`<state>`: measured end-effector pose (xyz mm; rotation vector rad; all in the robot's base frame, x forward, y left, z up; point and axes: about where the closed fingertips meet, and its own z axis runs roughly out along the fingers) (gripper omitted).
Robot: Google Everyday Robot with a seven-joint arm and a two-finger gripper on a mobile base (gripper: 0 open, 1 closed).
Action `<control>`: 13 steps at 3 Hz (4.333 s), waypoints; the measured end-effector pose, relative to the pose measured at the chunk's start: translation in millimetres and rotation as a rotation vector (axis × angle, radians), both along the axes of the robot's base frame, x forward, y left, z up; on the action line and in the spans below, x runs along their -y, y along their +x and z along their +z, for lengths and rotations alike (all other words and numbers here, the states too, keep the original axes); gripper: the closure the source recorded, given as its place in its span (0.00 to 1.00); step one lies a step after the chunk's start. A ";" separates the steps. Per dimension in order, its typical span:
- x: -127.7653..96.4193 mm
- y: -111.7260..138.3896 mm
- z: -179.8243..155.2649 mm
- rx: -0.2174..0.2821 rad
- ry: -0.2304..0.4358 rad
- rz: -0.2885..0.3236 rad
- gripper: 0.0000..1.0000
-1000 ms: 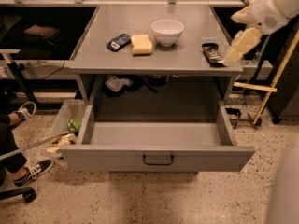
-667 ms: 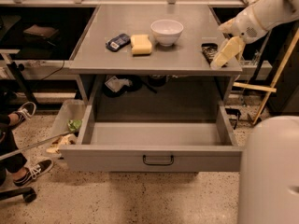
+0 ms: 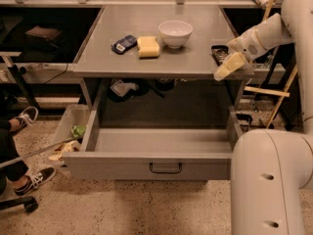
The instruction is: Place rxbar chocolate into top drawer
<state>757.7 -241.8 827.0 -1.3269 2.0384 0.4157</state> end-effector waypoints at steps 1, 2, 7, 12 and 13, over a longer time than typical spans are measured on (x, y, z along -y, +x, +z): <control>0.0 0.1 -0.1 0.000 0.000 0.000 0.00; -0.1 0.1 -0.1 0.000 0.000 0.000 0.19; 32.7 3.4 81.9 0.187 -0.088 -0.152 1.00; 7.7 -147.7 182.8 0.394 -0.065 -0.258 1.00; -40.5 -156.6 136.6 0.342 0.011 -0.130 1.00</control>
Offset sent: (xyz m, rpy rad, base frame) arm 0.0001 0.0000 0.0000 0.0001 -0.0001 0.0000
